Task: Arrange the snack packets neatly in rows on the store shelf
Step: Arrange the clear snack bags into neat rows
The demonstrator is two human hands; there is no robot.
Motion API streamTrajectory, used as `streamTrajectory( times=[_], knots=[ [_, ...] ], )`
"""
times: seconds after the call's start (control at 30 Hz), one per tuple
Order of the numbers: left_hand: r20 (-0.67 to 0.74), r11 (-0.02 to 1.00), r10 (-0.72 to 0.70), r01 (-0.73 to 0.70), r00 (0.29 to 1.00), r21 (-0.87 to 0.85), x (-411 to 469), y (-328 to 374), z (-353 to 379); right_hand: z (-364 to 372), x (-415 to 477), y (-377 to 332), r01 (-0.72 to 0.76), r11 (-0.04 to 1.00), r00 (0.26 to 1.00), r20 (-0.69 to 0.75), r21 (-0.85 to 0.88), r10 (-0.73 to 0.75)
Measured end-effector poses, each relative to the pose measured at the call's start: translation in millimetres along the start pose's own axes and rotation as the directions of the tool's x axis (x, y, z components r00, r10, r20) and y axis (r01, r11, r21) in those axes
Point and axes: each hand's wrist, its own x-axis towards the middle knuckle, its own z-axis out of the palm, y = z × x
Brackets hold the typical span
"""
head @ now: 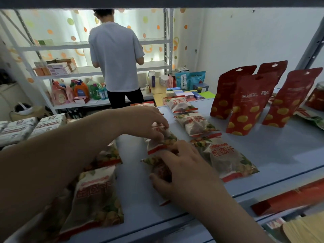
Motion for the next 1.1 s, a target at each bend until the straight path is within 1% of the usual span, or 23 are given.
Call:
streamTrajectory(
  times=[0.2, 0.57, 0.73, 0.87, 0.97, 1.1],
  knots=[
    [-0.017, 1.000, 0.006, -0.006, 1.000, -0.022, -5, 1, 0, 3, 0, 5, -0.012, 0.999, 0.999, -0.045, 0.044, 0.014],
    [-0.007, 1.000, -0.010, 0.010, 1.000, -0.026, -10, 5, 3, 8, 8, 9, -0.017, 0.999, 0.997, -0.071, 0.031, 0.020],
    [-0.033, 1.000, -0.001, 0.000, 0.999, -0.023, -12, 8, 4, 8, 7, 6, -0.005, 1.000, 0.996, -0.084, 0.019, 0.006],
    [-0.062, 1.000, -0.009, 0.008, 0.998, -0.018, -16, 10, 5, 11, 7, 6, 0.054, 0.998, 0.999, -0.003, 0.009, -0.054],
    [-0.053, 0.999, -0.019, 0.018, 0.998, -0.033, -18, 11, 6, 14, 7, 7, 0.030, 0.999, 0.997, 0.076, 0.015, -0.031],
    [-0.040, 0.999, -0.041, 0.041, 0.998, -0.017, -19, 16, 6, 12, 8, 7, 0.026, 1.000, 0.991, 0.128, 0.005, -0.026]
  ],
)
